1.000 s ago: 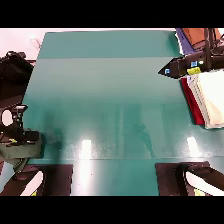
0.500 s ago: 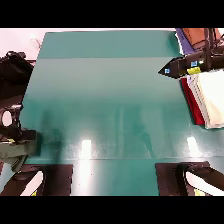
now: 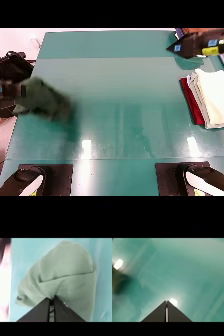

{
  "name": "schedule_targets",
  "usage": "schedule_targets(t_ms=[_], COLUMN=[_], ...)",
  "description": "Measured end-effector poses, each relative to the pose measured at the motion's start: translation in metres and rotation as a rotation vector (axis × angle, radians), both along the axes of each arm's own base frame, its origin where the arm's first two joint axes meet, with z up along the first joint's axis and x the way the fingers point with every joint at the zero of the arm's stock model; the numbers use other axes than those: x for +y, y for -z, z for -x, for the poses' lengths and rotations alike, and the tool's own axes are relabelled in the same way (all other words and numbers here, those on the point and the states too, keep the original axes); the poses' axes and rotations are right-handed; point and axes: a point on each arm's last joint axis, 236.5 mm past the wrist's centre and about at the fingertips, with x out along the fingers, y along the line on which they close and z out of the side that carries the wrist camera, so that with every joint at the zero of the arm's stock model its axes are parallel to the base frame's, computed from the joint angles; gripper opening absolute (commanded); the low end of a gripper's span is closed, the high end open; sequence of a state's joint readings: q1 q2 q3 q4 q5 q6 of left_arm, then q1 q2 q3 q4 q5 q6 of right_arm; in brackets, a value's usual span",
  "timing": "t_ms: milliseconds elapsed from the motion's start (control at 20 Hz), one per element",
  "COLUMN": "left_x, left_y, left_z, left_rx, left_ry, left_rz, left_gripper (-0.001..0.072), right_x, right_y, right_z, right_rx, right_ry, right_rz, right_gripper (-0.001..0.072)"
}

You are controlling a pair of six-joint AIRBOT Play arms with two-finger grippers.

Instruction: Fold the shirts.

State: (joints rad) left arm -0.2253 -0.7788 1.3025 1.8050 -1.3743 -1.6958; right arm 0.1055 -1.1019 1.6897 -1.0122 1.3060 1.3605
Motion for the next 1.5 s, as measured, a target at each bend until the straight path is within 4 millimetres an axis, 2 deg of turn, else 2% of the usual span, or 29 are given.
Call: schedule_targets(t_ms=[100,250,350,450,500,550,600,650,700,750,850,900,1050,1200,1300,1500], left_x=[-0.034,-0.099,-0.158,-0.229,-0.266,-0.298,-0.328,-0.35,-0.368,-0.375,-0.371,-0.358,-0.293,-0.227,-0.193,-0.156], left_y=[-0.03,-0.05,-0.049,-0.034,-0.021,-0.007,0.008,0.023,0.035,0.045,0.056,0.061,0.077,0.106,0.137,0.209], left_z=[-0.01,-0.027,-0.038,-0.042,-0.041,-0.038,-0.034,-0.03,-0.029,-0.033,-0.049,-0.066,-0.122,-0.159,-0.168,-0.159], left_rx=[-0.072,-0.101,-0.09,-0.054,-0.032,-0.009,0.01,0.032,0.048,0.059,0.081,0.091,0.149,0.241,0.318,0.454], left_ry=[0.102,0.271,0.414,0.579,0.665,0.738,0.803,0.849,0.882,0.891,0.863,0.817,0.599,0.398,0.291,0.144], left_rz=[0.019,0.032,0.032,0.03,0.029,0.027,0.03,0.035,0.04,0.041,0.051,0.056,0.121,0.251,0.347,0.454], left_gripper=[0.0023,0.0024,0.0026,0.0029,0.0179,0.0464,0.0516,0.05,0.05,0.05,0.05,0.05,0.05,0.05,0.05,0.05], right_x=[-0.001,-0.001,-0.002,-0.002,-0.002,-0.002,-0.003,-0.003,-0.004,-0.004,-0.005,-0.005,-0.006,-0.005,-0.005,-0.005], right_y=[-0.019,-0.037,-0.043,-0.047,-0.048,-0.048,-0.049,-0.049,-0.049,-0.048,-0.047,-0.047,-0.045,-0.042,-0.041,-0.04], right_z=[-0.001,-0.001,-0.001,-0.001,-0.001,-0.001,-0.001,-0.001,-0.001,-0.001,0.0,0.0,0.001,0.003,0.004,0.004], right_rx=[-0.053,-0.104,-0.122,-0.131,-0.135,-0.137,-0.138,-0.138,-0.138,-0.136,-0.131,-0.13,-0.121,-0.111,-0.105,-0.101], right_ry=[0.008,0.015,0.018,0.019,0.02,0.021,0.022,0.024,0.024,0.024,0.024,0.024,0.022,0.017,0.014,0.012], right_rz=[-0.011,-0.021,-0.024,-0.025,-0.026,-0.026,-0.026,-0.026,-0.025,-0.023,-0.018,-0.017,-0.013,-0.007,-0.005,-0.003], right_gripper=[0.0017,0.0018,0.0018,0.0018,0.0017,0.0018,0.0018,0.0018,0.0018,0.0018,0.0017,0.0018,0.0018,0.0018,0.0018,0.0018])
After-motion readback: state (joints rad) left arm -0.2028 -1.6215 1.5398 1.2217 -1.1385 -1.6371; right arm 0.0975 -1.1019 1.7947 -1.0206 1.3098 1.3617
